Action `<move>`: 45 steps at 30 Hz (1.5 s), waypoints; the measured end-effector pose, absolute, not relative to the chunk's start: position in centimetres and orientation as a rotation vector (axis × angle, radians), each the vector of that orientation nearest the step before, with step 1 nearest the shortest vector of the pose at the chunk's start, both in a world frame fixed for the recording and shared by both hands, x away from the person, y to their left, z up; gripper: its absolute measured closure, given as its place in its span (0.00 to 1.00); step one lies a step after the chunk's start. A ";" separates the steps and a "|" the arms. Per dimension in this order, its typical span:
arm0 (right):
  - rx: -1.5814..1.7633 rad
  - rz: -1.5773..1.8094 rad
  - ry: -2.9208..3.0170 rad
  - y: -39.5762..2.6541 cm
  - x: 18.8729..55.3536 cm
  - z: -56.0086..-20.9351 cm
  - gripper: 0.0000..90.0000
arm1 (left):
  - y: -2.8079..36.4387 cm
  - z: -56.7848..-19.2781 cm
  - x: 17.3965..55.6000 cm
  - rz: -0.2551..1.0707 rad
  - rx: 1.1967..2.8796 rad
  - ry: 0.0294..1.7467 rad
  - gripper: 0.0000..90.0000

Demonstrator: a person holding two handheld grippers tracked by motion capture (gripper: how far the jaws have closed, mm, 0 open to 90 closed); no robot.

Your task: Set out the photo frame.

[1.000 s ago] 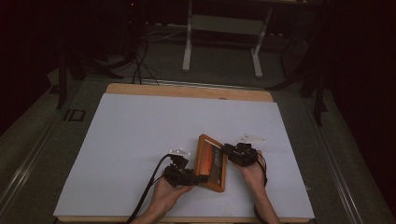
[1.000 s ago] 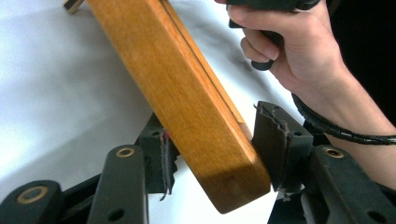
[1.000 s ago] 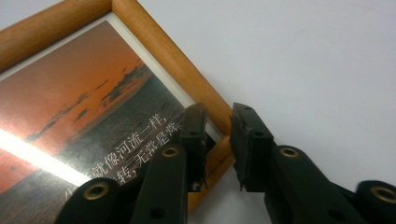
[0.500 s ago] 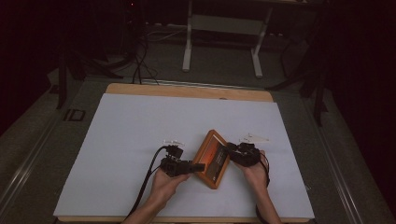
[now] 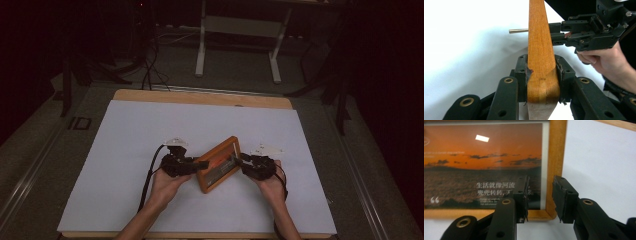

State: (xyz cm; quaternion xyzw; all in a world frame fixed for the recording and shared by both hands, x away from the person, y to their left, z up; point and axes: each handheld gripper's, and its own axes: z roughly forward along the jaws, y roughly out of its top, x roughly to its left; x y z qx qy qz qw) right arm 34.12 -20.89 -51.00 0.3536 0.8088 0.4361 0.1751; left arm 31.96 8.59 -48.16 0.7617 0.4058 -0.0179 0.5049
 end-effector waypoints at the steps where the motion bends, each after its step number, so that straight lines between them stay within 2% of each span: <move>1: 0.995 1.235 2.293 -20.8 34.1 -50.9 0.72 | 8.6 -48.2 32.0 -0.043 1.838 0.979 0.77; 7: 0.942 1.300 2.300 -20.3 33.5 -49.6 0.76 | 9.0 -47.9 31.7 0.002 1.858 0.938 0.77; 8: 0.921 1.305 2.292 -20.1 33.2 -49.0 0.83 | 9.1 -47.8 31.8 0.013 1.864 0.926 0.77; 9: 0.921 1.305 2.292 -20.1 33.2 -49.0 0.83 | 9.1 -47.8 31.8 0.013 1.864 0.926 0.77; 10: 0.906 1.308 2.282 -19.9 33.0 -48.4 0.90 | 9.1 -47.6 31.8 0.028 1.878 0.909 0.77; 11: 0.906 1.308 2.282 -19.9 33.0 -48.4 0.90 | 9.1 -47.6 31.8 0.028 1.878 0.909 0.77; 12: 0.902 1.325 2.270 -19.9 32.8 -47.9 0.96 | 9.0 -47.4 31.7 0.049 1.897 0.882 0.77; 14: 0.897 1.321 2.258 -19.7 32.7 -47.6 1.00 | 9.1 -47.2 31.7 0.062 1.908 0.866 0.77; 30: 0.877 1.377 2.194 -18.2 33.6 -44.5 1.00 | 10.3 -43.5 31.5 0.222 2.094 0.692 0.77; 39: 0.855 1.364 2.220 -16.9 34.2 -44.4 1.00 | 11.1 -41.3 32.4 0.246 2.097 0.671 0.77; 45: 0.842 1.381 2.227 -16.8 34.3 -44.1 0.97 | 11.0 -40.3 33.6 0.213 2.089 0.652 0.77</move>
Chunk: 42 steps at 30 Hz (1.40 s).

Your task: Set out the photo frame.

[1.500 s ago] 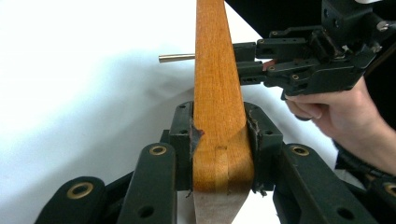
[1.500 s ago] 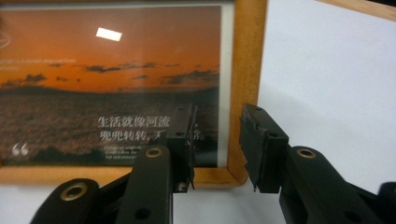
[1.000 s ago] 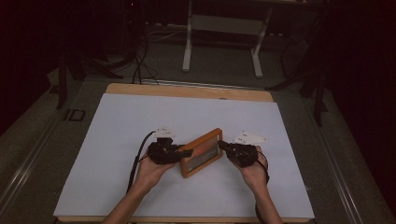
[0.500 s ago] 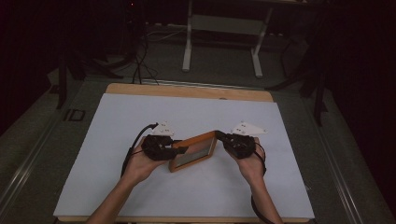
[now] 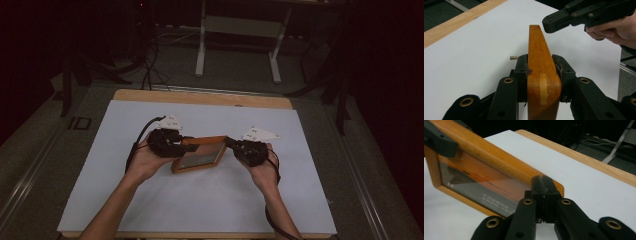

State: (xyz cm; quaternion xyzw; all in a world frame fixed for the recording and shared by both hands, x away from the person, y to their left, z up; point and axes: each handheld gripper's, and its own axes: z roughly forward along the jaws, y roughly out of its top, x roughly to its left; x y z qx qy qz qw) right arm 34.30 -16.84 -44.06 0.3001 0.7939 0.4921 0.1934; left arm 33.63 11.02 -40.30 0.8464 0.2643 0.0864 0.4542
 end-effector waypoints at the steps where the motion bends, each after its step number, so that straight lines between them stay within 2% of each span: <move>1: 0.836 1.383 2.229 -16.9 34.3 -44.0 0.95 | 10.9 -40.4 33.7 0.212 2.096 0.648 0.77; 3: 0.833 1.387 2.229 -16.9 34.3 -44.0 0.92 | 10.5 -40.5 33.8 0.209 2.110 0.643 0.77; 5: 0.815 1.391 2.244 -17.1 34.3 -44.1 0.80 | 9.8 -40.9 33.8 0.195 2.139 0.624 0.77; 6: 0.815 1.391 2.244 -17.1 34.3 -44.1 0.80 | 9.7 -40.9 33.8 0.197 2.132 0.609 0.77; 7: 0.783 1.395 2.267 -17.2 34.2 -44.2 0.71 | 9.4 -40.9 34.0 0.175 2.137 0.605 0.77; 9: 0.762 1.394 2.275 -17.3 34.2 -44.2 0.61 | 9.2 -40.8 34.1 0.171 2.138 0.577 0.76; 11: 0.729 1.389 2.288 -17.3 34.1 -44.1 0.52 | 9.0 -40.7 34.4 0.169 2.141 0.567 0.76; 12: 0.729 1.389 2.288 -17.3 34.1 -44.1 0.52 | 9.0 -40.7 34.4 0.169 2.141 0.567 0.76; 13: 0.675 1.383 2.314 -17.0 34.1 -44.1 0.44 | 8.9 -40.7 34.6 0.163 2.140 0.557 0.76; 17: 0.632 1.380 2.336 -16.7 34.2 -44.1 0.39 | 8.6 -40.6 34.8 0.164 2.138 0.537 0.76; 18: 0.609 1.375 2.365 -16.4 34.5 -44.1 0.33 | 8.5 -40.6 34.8 0.162 2.140 0.524 0.76; 23: 0.554 1.353 2.437 -15.8 35.4 -44.4 0.27 | 7.8 -40.4 35.0 0.170 2.172 0.425 0.76; 30: 0.509 1.365 2.486 -15.9 36.0 -44.6 0.28 | 7.6 -40.2 35.5 0.160 2.179 0.408 0.76; 31: 0.490 1.377 2.504 -16.1 36.0 -44.7 0.32 | 7.6 -40.2 35.7 0.154 2.181 0.408 0.76; 34: 0.479 1.372 2.502 -16.2 35.7 -44.9 0.35 | 7.5 -40.2 36.0 0.142 2.171 0.405 0.75; 42: 0.462 1.381 2.473 -17.5 35.3 -44.8 0.64 | 7.6 -40.4 36.3 0.130 2.153 0.424 0.67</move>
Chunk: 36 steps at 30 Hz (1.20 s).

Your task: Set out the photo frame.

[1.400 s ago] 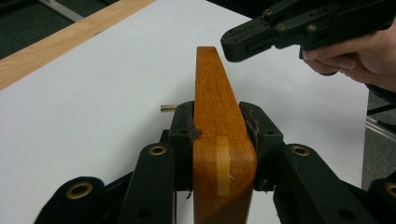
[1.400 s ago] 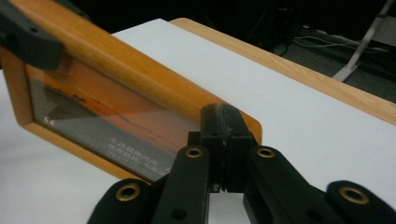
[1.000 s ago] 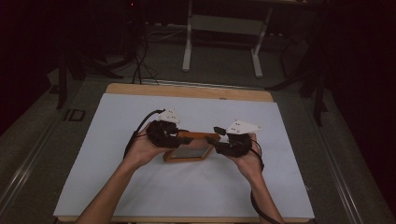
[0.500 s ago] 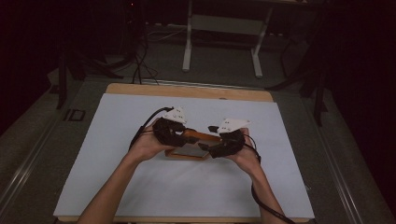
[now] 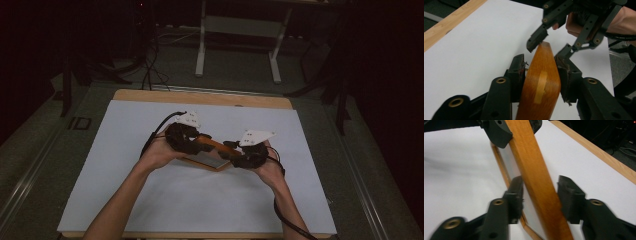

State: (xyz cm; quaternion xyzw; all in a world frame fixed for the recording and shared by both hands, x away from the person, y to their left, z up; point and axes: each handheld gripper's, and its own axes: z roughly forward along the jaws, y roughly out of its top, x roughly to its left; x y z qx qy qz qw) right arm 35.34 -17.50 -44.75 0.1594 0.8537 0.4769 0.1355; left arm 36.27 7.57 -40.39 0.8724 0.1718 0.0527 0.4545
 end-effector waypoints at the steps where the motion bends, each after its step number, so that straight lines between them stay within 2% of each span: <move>1: 0.458 1.387 2.478 -17.6 35.3 -44.8 0.65 | 7.5 -40.4 36.3 0.128 2.145 0.425 0.66; 5: 0.430 1.372 2.481 -17.8 35.1 -44.7 0.67 | 7.4 -40.4 36.4 0.121 2.133 0.428 0.63; 11: 0.390 1.321 2.482 -18.0 34.5 -44.6 0.72 | 8.4 -40.4 37.0 0.051 2.067 0.487 0.52; 22: 0.400 1.330 2.460 -18.9 34.1 -45.0 0.75 | 11.8 -41.1 36.3 0.093 1.981 0.536 0.42; 29: 0.414 1.338 2.453 -19.4 33.7 -45.2 0.76 | 14.1 -42.7 36.2 0.110 1.913 0.620 0.39; 36: 0.379 1.328 2.462 -19.5 33.5 -45.2 0.76 | 14.1 -45.0 37.1 0.071 1.899 0.665 0.38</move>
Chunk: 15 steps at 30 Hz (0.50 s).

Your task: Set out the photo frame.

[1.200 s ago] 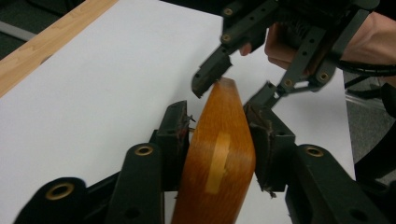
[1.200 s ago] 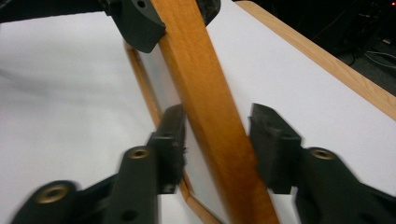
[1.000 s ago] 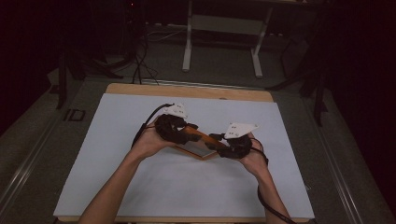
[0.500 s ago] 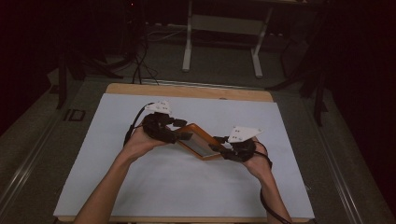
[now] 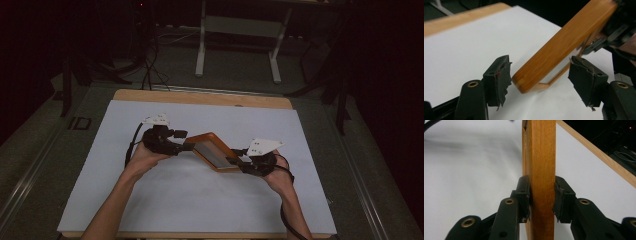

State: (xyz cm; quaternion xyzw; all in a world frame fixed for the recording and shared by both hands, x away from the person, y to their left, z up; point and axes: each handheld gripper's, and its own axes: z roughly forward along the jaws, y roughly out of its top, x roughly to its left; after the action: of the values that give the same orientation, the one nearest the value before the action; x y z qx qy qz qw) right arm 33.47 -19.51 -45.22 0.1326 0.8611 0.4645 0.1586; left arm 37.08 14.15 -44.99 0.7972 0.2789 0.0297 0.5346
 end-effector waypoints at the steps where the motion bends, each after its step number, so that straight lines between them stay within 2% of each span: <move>1: 0.370 1.328 2.463 -19.5 33.5 -45.2 0.76 | 13.7 -45.9 37.4 0.044 1.914 0.655 0.38; 5: 0.336 1.311 2.484 -19.6 33.3 -45.1 0.76 | 12.9 -47.3 37.8 0.005 1.924 0.634 0.38; 15: 0.357 1.275 2.522 -20.7 33.5 -45.2 0.74 | 12.4 -47.4 37.0 0.034 1.938 0.517 0.62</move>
State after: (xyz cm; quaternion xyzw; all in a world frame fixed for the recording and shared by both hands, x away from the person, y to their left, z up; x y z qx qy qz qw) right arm 33.53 -20.66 -45.18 0.1241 0.8759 0.4428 0.1461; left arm 37.05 12.36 -47.36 0.8146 0.2171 0.0141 0.5376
